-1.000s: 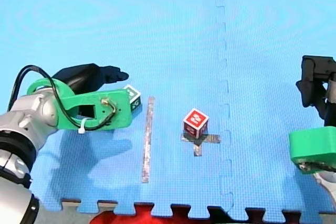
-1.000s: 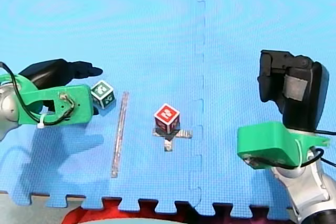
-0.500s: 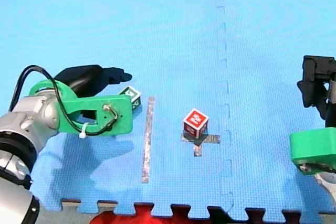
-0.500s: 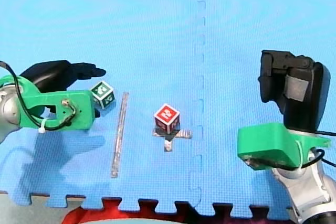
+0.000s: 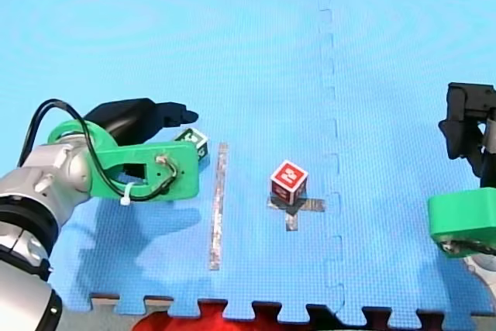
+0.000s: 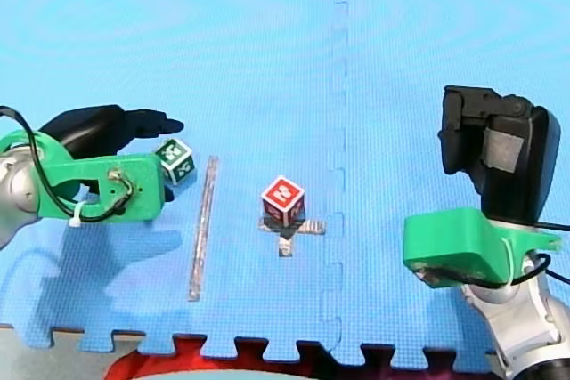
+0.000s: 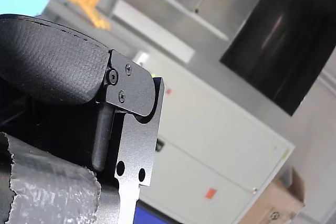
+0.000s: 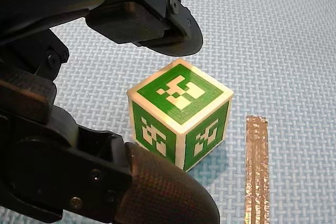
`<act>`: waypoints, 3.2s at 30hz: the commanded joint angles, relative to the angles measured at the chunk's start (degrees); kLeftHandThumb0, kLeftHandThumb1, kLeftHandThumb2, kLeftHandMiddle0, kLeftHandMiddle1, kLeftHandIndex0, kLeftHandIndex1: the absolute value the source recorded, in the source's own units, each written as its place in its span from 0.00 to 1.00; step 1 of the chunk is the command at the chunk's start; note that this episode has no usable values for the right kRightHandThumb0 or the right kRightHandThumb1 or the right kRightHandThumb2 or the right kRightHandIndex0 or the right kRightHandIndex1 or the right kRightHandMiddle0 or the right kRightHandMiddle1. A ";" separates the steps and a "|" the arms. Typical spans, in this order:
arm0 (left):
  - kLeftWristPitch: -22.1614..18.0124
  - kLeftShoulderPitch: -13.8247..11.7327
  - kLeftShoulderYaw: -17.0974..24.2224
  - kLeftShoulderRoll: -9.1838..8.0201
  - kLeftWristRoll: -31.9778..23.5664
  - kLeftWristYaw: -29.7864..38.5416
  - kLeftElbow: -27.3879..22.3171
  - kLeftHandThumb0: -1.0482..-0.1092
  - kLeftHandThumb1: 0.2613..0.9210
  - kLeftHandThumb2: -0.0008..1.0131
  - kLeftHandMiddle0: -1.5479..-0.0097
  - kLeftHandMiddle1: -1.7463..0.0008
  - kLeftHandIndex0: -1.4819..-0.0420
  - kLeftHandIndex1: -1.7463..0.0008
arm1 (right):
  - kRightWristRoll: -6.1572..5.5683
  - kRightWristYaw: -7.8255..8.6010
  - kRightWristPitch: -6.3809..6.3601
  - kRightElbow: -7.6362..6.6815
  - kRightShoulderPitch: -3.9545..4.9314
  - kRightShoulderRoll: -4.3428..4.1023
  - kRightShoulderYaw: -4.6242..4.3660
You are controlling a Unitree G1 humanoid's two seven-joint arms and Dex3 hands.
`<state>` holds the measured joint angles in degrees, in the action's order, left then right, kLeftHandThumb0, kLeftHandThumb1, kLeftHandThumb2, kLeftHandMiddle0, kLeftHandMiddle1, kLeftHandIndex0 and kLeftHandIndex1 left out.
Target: Stack cube left
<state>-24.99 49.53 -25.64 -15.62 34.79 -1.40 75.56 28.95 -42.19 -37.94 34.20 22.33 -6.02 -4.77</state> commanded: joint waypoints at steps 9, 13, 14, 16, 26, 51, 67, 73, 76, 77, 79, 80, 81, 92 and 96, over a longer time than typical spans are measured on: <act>1.23 0.67 0.09 0.37 -0.13 0.71 0.01 0.04 1.00 0.01 0.40 0.00 0.58 0.97 | 0.01 -0.08 0.38 -1.01 -0.42 -0.12 0.17; 1.97 0.64 0.33 0.58 -0.53 1.67 0.21 0.05 1.00 0.02 0.40 0.00 0.57 0.98 | -0.01 0.03 0.58 -1.57 -0.62 -0.14 0.21; 2.18 0.62 0.34 0.62 -0.60 1.89 0.25 0.05 1.00 0.02 0.40 0.00 0.56 0.98 | 0.00 0.03 0.63 -1.71 -0.69 -0.15 0.22; 2.50 0.58 0.35 0.69 -0.71 2.27 0.24 0.05 1.00 0.02 0.41 0.00 0.56 0.98 | 0.06 0.06 0.75 -2.17 -0.97 -0.19 0.25; 4.03 0.63 -0.17 0.83 -0.15 2.51 0.16 0.04 1.00 0.04 0.42 0.00 0.56 0.99 | 0.31 0.27 1.44 -4.09 -2.16 -0.10 0.31; -0.26 -1.21 -1.60 -0.13 1.40 -5.76 -0.15 0.62 0.88 0.00 0.40 0.00 0.14 0.97 | 0.73 -0.27 1.61 -4.97 -2.98 0.25 0.32; -0.91 -1.36 -2.02 -0.53 1.99 -7.05 0.04 0.62 0.89 0.00 0.39 0.00 0.15 0.99 | 0.93 -0.50 1.73 -4.54 -2.60 0.36 0.32; -0.95 -1.40 -1.78 -0.53 1.75 -7.27 0.12 0.62 0.89 0.00 0.39 0.00 0.15 0.99 | 1.10 -0.63 1.93 -4.61 -2.58 0.58 0.26; -1.11 -1.40 -1.92 -0.45 1.94 -7.54 0.12 0.61 0.89 0.00 0.39 0.00 0.15 0.99 | 1.06 -0.65 1.84 -4.35 -2.50 0.57 0.28; -1.23 -1.36 -1.92 -0.38 1.93 -7.59 0.09 0.61 0.89 0.00 0.39 0.00 0.15 0.99 | 1.06 -0.66 1.82 -4.25 -2.46 0.57 0.28; -1.84 -1.20 -1.63 -0.20 1.58 -7.56 -0.09 0.61 0.90 0.00 0.39 0.00 0.16 0.99 | 1.04 -0.71 1.76 -4.03 -2.37 0.57 0.28; -2.28 -1.11 -1.41 -0.12 1.32 -7.54 -0.20 0.61 0.90 0.00 0.39 0.00 0.16 0.99 | 1.04 -0.75 1.70 -3.90 -2.33 0.57 0.27; -3.65 -0.96 -0.90 -0.15 0.74 -7.57 -0.59 0.61 0.90 0.00 0.39 0.00 0.16 0.99 | 1.00 -0.79 1.61 -3.70 -2.28 0.59 0.25; -15.87 -0.58 2.76 -0.75 -2.90 -11.56 -3.87 0.61 0.88 0.00 0.38 0.00 0.16 1.00 | 0.60 -1.11 0.76 -1.36 -1.67 0.92 -0.08; -17.84 -0.24 4.37 -0.81 -4.39 -12.08 -4.16 0.61 0.87 0.00 0.38 0.00 0.16 1.00 | 0.40 -1.13 0.49 -0.76 -1.47 0.90 -0.14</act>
<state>-42.25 48.94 -21.92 -16.30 30.86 -13.24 71.58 29.50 -43.20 -37.19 33.21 20.64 -4.99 -4.98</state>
